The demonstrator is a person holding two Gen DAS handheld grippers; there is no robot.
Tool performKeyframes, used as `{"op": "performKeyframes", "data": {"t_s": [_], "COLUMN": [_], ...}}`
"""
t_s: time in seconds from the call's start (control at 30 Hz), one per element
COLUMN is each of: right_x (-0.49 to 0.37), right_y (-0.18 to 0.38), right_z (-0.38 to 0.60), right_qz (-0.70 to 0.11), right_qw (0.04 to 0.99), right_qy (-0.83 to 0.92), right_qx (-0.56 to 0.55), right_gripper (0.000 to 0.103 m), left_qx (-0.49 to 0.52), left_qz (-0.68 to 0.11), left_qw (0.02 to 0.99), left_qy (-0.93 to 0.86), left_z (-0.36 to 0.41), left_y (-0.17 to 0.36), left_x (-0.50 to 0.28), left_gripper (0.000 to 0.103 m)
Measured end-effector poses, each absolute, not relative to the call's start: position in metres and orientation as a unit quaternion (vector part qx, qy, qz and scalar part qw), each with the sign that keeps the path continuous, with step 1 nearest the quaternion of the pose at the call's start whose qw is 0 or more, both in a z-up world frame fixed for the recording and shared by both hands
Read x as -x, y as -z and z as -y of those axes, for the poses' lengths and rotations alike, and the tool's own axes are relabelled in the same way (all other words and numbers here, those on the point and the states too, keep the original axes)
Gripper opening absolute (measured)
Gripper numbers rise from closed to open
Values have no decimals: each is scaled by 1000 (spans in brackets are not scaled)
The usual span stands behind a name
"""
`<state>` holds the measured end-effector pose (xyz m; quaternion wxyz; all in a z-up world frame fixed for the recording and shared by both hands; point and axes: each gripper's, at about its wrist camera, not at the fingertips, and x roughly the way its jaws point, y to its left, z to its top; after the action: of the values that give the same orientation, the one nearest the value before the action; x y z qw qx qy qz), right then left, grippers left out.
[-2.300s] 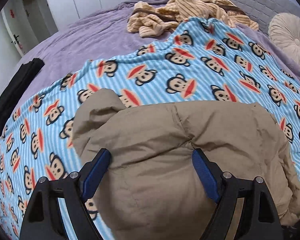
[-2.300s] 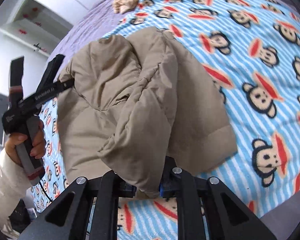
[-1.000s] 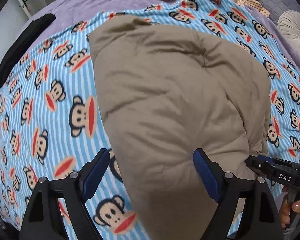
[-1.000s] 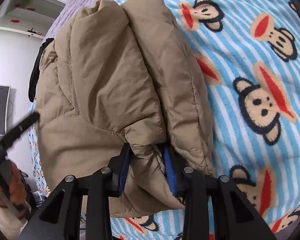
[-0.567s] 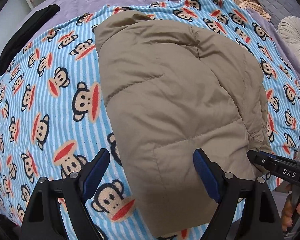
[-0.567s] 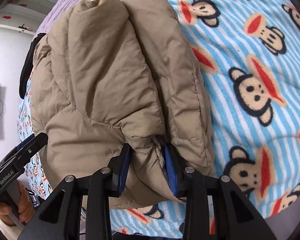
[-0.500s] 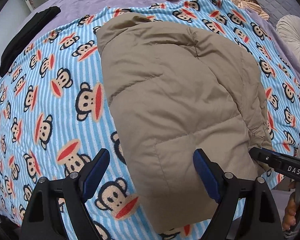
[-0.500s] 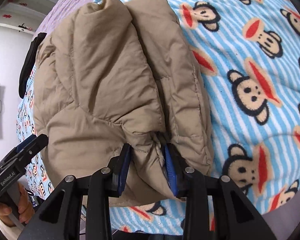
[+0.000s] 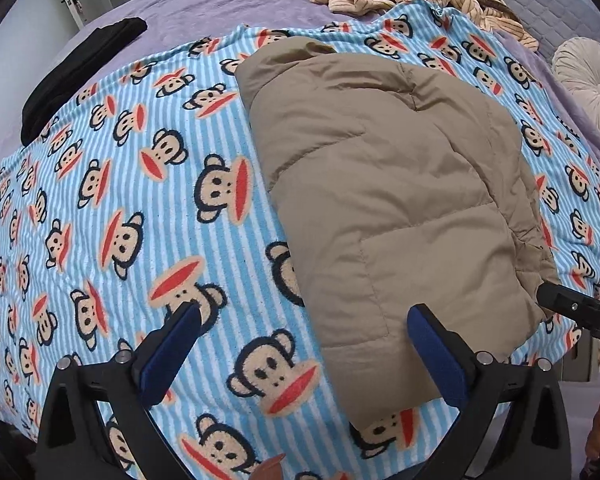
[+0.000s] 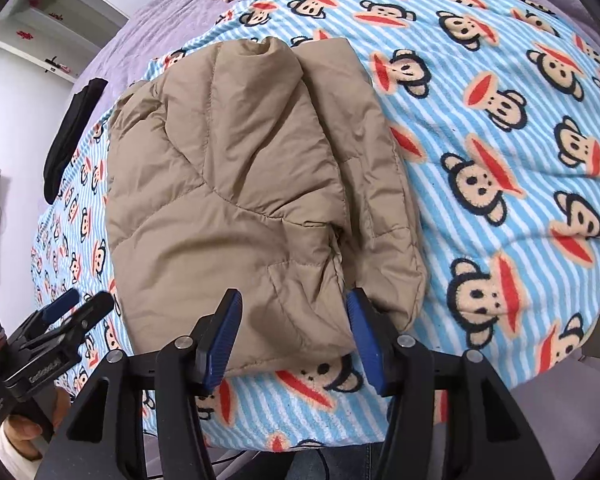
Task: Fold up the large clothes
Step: 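Open both tools and release the jacket bundle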
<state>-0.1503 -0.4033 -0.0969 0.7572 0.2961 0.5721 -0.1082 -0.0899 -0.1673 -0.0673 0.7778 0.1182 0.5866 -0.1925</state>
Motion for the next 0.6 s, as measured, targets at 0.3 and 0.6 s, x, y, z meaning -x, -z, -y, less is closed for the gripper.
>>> {"op": "performKeyframes", "data": {"t_s": [0.3, 0.6], "right_x": [152, 104], "right_y": [89, 89], "right_z": [408, 441], "right_qz": [-582, -593], "right_qw": [756, 761], "right_qy": [94, 49], "right_qx": [-283, -257], "right_gripper": [74, 86], "left_qx": [-103, -76], "left_qz": [-601, -620], "left_qw": [773, 769], "left_qy": [174, 137], "left_z": [170, 177], "left_y": [72, 80], "left_x": [79, 53], "left_gripper": [103, 103]}}
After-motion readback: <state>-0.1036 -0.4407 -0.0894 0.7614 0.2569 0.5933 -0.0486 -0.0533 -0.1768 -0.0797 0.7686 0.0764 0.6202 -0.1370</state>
